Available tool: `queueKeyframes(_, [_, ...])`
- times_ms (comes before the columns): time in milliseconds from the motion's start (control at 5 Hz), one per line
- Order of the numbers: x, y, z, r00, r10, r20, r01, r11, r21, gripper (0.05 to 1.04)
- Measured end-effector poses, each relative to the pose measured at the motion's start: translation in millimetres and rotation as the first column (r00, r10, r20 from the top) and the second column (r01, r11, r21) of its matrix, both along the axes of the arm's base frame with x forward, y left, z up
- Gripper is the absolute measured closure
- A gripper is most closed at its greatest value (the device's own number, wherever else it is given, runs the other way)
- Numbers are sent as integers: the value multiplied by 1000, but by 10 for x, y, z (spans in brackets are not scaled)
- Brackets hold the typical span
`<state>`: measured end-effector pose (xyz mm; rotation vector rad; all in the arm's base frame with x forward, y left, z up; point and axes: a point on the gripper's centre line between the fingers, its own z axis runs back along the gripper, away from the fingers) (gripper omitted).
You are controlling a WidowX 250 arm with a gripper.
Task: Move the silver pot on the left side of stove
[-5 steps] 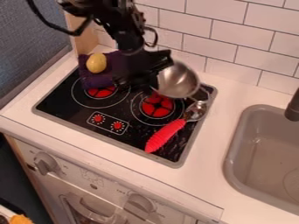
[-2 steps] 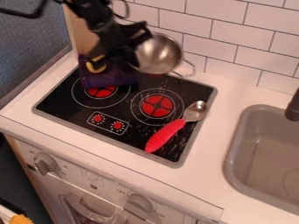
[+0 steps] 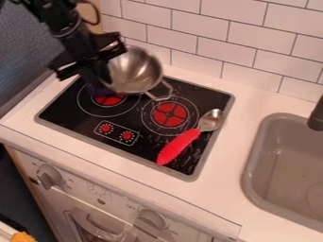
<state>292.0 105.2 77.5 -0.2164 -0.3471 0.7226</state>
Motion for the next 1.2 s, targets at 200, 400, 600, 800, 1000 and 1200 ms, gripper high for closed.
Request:
queueKeyframes(200, [-180,218,-173,1000,10,-25,-10,1000,-7,1010])
queueKeyframes(400, [-263,266,-490,997,-18,-81,15,999,-40,1010])
queueKeyframes(600, [-263,306,-651,992,-37,-117,33,999,-38,1010])
queueKeyframes(800, [-240,327,-671,991,-43,-125,40,999,-29,981])
queueKeyframes(1000, [-231,310,-726,986,-25,-168,22,1000,-16,790])
queueKeyframes(1200, [-198,282,-715,985,-48,-166,47,999,-10,532])
